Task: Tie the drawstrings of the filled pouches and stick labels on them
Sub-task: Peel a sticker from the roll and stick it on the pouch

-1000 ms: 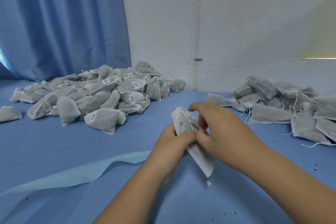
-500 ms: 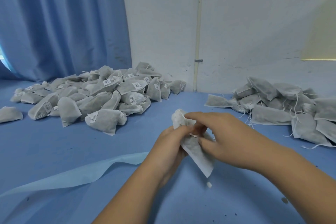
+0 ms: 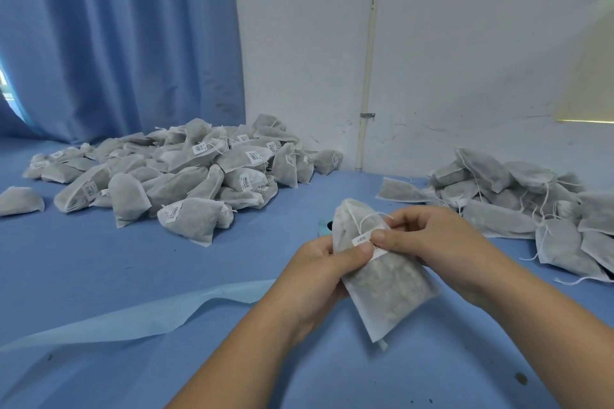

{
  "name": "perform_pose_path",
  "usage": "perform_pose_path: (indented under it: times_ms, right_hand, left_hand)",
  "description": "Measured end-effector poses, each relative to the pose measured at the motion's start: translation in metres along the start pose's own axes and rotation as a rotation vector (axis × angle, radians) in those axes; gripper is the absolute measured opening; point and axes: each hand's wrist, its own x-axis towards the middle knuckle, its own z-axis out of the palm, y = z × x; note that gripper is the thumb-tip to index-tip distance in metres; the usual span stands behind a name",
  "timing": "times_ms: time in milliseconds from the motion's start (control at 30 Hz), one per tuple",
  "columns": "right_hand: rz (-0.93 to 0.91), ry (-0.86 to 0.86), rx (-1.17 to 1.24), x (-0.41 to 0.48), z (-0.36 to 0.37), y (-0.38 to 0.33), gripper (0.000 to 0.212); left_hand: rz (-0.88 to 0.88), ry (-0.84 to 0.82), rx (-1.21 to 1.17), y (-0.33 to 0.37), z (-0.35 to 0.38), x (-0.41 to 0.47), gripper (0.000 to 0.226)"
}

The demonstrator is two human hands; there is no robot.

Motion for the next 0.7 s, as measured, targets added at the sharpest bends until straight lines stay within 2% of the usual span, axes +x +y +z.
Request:
perform_pose_path:
  times_ms: [133, 267, 333, 433, 533, 600, 700]
  right_hand:
    - [-0.016, 0.077, 0.021, 0.000, 0.006, 0.001, 0.015]
    - [-0.005, 0.032, 0.060, -0.002, 0.007, 0.000, 0.029]
    - [0.048, -0.001, 0.124, -0.001, 0.005, 0.000, 0.035]
    - [0.092, -0.017, 0.177, -0.002, 0.006, 0.000, 0.032]
    - [0.071, 0.020, 0.122, -0.004, 0.010, 0.000, 0.033]
    - [0.052, 0.069, 0.047, -0.003, 0.014, 0.002, 0.036]
    - [0.015, 0.113, -0.073, -0.001, 0.023, 0.005, 0.037]
  left_hand:
    - [-0.076, -0.023, 0.031, -0.004, -0.001, -0.001, 0.032]
    - [-0.054, -0.041, 0.091, -0.005, -0.008, 0.000, 0.027]
    - [-0.042, -0.068, 0.101, -0.004, -0.009, 0.000, 0.032]
    - [-0.043, -0.094, 0.076, -0.003, -0.010, 0.000, 0.043]
    - [-0.056, -0.101, 0.008, -0.003, -0.011, 0.001, 0.038]
    - [-0.055, -0.045, -0.015, -0.002, -0.011, 0.002, 0.030]
    - [-0.015, 0.163, 0.044, -0.003, -0.010, 0.006, 0.032]
